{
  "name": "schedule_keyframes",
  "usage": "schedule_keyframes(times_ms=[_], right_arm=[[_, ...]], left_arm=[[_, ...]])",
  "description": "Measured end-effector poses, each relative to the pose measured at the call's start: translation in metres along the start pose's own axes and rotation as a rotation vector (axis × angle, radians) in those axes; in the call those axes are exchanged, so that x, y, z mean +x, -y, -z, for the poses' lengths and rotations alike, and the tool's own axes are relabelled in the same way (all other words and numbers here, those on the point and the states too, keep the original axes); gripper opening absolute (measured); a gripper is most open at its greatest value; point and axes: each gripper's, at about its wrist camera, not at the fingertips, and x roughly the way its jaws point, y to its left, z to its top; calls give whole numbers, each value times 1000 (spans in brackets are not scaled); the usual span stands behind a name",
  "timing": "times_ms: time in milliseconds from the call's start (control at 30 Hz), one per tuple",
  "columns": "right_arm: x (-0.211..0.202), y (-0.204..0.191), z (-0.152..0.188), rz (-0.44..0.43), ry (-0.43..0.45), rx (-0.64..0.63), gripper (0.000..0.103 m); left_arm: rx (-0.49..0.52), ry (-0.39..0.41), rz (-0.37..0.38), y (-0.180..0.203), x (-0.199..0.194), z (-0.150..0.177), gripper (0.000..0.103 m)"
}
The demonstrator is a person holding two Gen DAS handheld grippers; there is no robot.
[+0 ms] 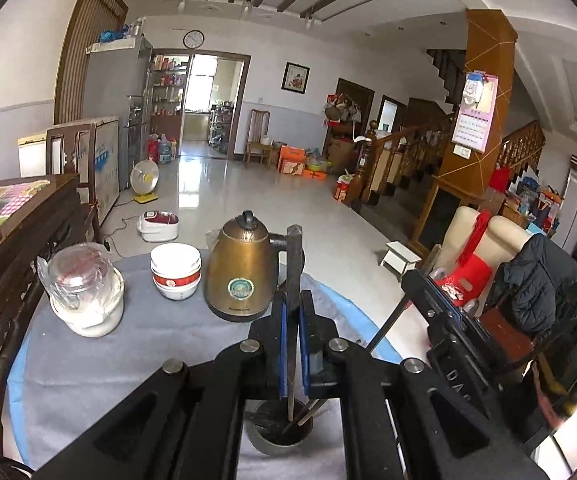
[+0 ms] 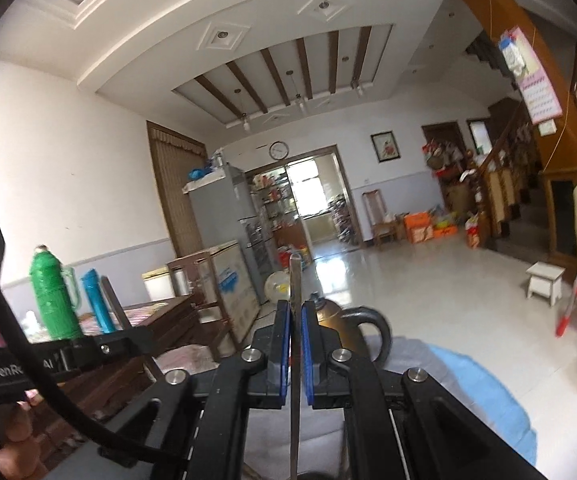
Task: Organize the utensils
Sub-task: 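Carry both held chopsticks over the grey holder and lower them in, then open both grippers to release the chopsticks into the holder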
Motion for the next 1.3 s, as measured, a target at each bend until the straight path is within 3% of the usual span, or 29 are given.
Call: schedule_keyframes(times_ms=[333,767,1300], right_arm=[[22,9,39,34,-71,-4,6],[16,13,53,24,-107,-1,6],[18,12,81,2,-213,29,8]], left_arm=[[-37,-76,-56,-5,41,35,6],[-45,-105,-63,-3,38,55,6],[-1,-142,-76,-12,11,80,6]])
